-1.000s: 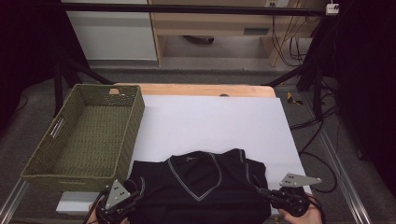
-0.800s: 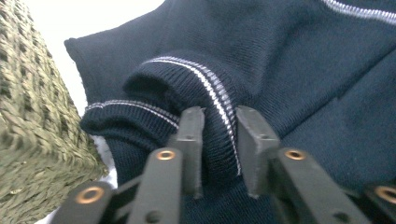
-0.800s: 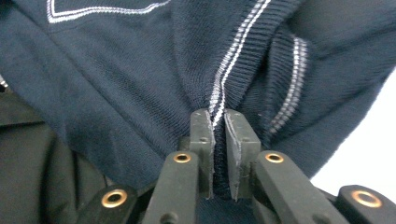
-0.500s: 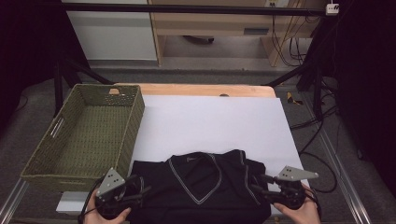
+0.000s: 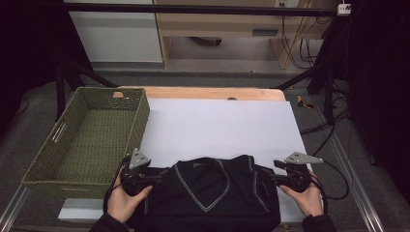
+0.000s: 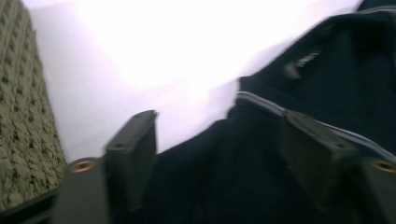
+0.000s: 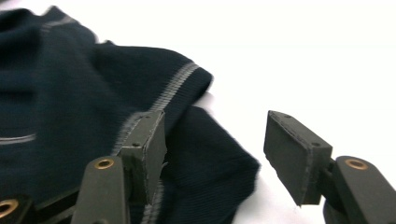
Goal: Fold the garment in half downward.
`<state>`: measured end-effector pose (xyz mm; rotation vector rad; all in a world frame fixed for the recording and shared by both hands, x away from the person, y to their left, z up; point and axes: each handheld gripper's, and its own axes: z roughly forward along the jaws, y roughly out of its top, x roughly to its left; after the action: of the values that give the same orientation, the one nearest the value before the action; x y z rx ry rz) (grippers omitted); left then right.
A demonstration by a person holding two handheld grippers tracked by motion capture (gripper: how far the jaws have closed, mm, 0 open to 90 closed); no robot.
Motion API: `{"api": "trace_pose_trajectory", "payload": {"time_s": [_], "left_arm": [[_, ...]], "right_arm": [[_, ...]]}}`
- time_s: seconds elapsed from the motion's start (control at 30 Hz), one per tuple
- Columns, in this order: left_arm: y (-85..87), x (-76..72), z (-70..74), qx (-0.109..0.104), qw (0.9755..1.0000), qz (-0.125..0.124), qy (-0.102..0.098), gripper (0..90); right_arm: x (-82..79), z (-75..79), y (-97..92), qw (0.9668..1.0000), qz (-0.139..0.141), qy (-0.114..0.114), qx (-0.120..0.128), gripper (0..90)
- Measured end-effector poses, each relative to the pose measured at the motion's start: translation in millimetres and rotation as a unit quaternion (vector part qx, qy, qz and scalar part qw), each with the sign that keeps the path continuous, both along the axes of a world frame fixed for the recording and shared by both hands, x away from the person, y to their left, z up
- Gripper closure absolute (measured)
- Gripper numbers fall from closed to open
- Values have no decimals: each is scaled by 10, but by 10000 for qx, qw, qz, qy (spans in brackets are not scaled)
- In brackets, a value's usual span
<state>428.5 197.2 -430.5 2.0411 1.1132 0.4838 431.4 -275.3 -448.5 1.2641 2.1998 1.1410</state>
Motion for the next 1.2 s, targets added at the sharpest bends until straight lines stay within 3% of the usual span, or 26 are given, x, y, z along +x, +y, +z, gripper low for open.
{"api": "trace_pose_trajectory", "payload": {"time_s": [0.1,0.17,0.2,0.27,0.37,0.47,0.57,0.67,0.7,0.73,0.77,0.83,0.9,1.03,1.2], "left_arm": [[-12,92,-91,415,9987,309,-1,380],[7,129,-152,387,9981,474,113,420],[-8,127,-178,611,9969,497,-22,445],[-23,132,-214,682,9964,498,-28,492],[-43,143,-291,880,9947,529,111,523],[-42,146,-380,948,9937,555,234,550],[-14,140,-390,765,9952,546,261,596],[-17,138,-393,744,9955,535,256,611],[-16,139,-394,736,9955,531,255,610],[-16,138,-394,742,9955,529,255,610],[-17,138,-393,742,9955,530,251,610],[-17,138,-390,730,9956,530,263,614],[-19,138,-386,697,9959,504,265,654],[-21,139,-379,619,9965,487,260,699],[-30,151,-347,468,9972,557,190,635]], "right_arm": [[53,-56,-21,9999,-99,76,-67,414],[80,-97,-40,9997,-145,117,-129,418],[86,-117,-47,9996,-181,147,-132,423],[101,-158,-72,9994,-215,193,-173,429],[122,-209,-104,9988,-304,310,-208,434],[126,-238,-107,9987,-272,394,-185,452],[143,-289,-73,9984,-240,470,-200,483],[146,-301,-41,9973,-164,714,89,628],[143,-307,-27,9974,-136,701,70,665],[142,-301,-7,9970,-16,773,82,760],[144,-298,0,9962,17,858,143,779],[144,-273,14,9963,49,853,27,826],[146,-239,-3,9967,-45,787,-166,843],[155,-191,-143,9967,-320,731,-123,850],[177,-166,-213,9960,-471,649,-392,853]]}}
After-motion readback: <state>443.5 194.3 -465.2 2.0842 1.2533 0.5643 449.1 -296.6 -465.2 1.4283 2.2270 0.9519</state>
